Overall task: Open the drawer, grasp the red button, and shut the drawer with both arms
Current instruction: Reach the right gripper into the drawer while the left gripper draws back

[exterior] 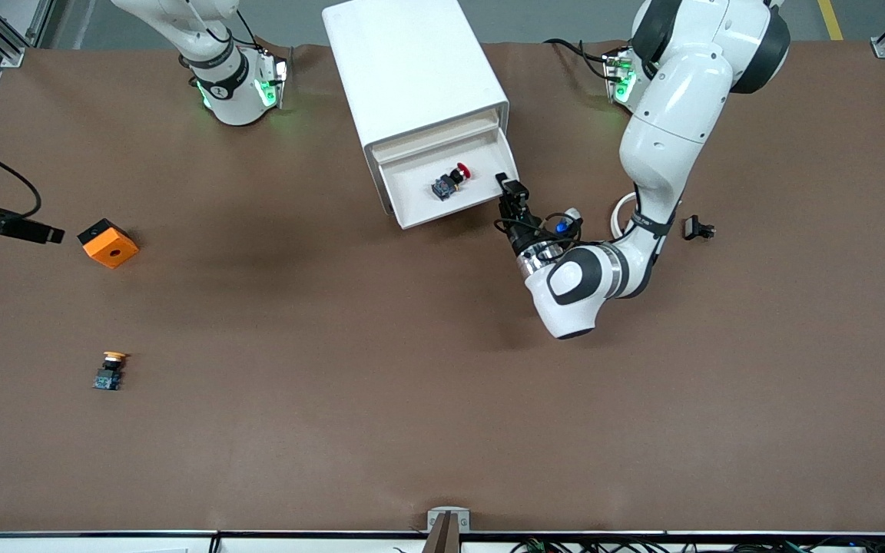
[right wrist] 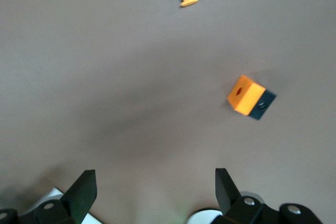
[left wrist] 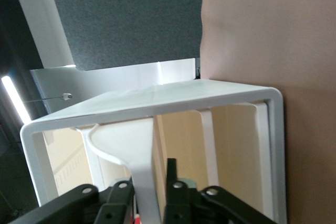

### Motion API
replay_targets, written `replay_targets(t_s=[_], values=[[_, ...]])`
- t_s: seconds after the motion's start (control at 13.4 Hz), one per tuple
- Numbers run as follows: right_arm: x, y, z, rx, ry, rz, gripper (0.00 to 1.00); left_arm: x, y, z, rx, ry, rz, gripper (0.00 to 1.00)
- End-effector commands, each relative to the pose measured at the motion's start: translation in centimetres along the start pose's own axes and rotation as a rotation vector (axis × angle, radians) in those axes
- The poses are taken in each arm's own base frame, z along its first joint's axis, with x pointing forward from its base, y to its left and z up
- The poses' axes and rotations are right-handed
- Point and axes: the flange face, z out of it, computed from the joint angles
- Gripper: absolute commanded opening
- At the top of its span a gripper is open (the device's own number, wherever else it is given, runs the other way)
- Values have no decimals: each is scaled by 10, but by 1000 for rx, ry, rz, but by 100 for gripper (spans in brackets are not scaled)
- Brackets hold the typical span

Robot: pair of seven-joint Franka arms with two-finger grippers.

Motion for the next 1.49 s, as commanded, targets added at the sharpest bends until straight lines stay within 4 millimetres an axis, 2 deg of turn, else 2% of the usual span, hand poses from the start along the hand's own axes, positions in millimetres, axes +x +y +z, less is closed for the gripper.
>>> replay_targets(t_s=[0.0,0.07,0.22,0.37,0.6,0.74,0.82,1.04,1.26,1.41], values=[[-21,-71,0,-3,29,101,100,-4,-5,-18,-53,-27,35,96],[-33,-97,3,-1,25,100,100,-5,-7,-25,-80,-30,58,100],[-56,-143,7,37,3,147,100,-5,-13,-41,-141,-22,117,100],[-90,-203,9,59,29,235,100,0,-14,-53,-207,1,166,100],[-129,-248,16,47,32,205,100,7,-18,-66,-257,44,310,100],[-160,-279,24,34,30,246,100,13,-20,-79,-299,88,485,100],[-180,-302,30,39,45,281,100,16,-18,-84,-324,123,582,100],[-215,-347,63,69,103,358,100,27,-17,-113,-433,220,848,100],[-244,-378,83,91,119,403,100,29,-20,-136,-556,383,1015,100],[-260,-403,110,89,122,422,100,32,-19,-152,-626,511,1093,100]])
